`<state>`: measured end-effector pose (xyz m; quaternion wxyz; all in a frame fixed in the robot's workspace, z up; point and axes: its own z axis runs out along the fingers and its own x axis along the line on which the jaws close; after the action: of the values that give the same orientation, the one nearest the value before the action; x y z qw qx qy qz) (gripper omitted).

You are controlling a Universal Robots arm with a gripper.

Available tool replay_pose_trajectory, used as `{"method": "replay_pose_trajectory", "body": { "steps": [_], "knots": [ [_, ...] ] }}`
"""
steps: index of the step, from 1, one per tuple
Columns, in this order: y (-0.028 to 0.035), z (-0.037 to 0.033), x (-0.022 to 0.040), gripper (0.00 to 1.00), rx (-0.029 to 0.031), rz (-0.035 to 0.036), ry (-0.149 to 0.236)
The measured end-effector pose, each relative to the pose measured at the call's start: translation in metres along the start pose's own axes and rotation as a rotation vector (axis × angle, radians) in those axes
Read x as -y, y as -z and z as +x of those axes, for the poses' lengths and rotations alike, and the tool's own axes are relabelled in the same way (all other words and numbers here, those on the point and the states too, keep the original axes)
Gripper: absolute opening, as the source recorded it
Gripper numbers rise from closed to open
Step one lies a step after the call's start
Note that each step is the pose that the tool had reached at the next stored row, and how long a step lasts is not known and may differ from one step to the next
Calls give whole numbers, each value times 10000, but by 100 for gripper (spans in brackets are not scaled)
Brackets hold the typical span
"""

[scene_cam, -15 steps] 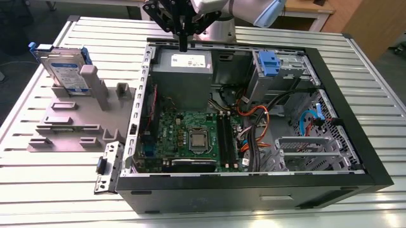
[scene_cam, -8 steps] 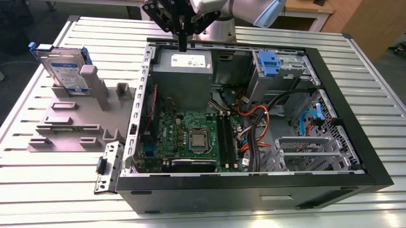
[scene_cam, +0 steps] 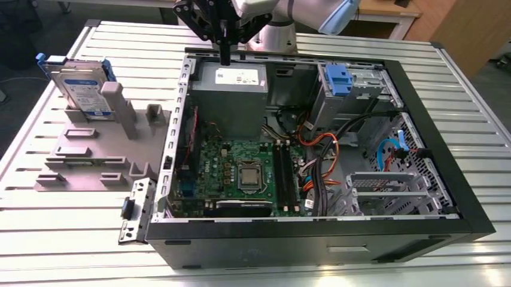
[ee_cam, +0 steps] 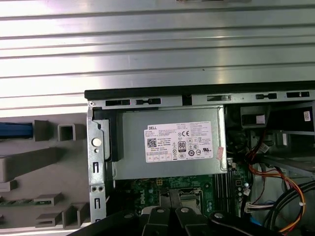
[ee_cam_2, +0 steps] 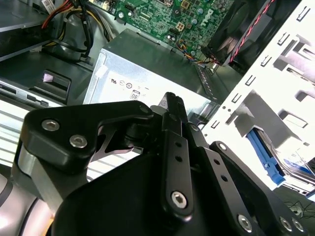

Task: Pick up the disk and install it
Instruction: 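Reach for the disk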

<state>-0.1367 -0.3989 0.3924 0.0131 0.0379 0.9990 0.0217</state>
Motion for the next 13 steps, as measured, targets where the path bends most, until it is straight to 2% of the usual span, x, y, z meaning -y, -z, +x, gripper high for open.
{"method": "replay_pose_trajectory", "body": {
  "steps": [13],
  "knots": [
    [1, 35, 3, 11, 0, 0, 0]
  ]
}}
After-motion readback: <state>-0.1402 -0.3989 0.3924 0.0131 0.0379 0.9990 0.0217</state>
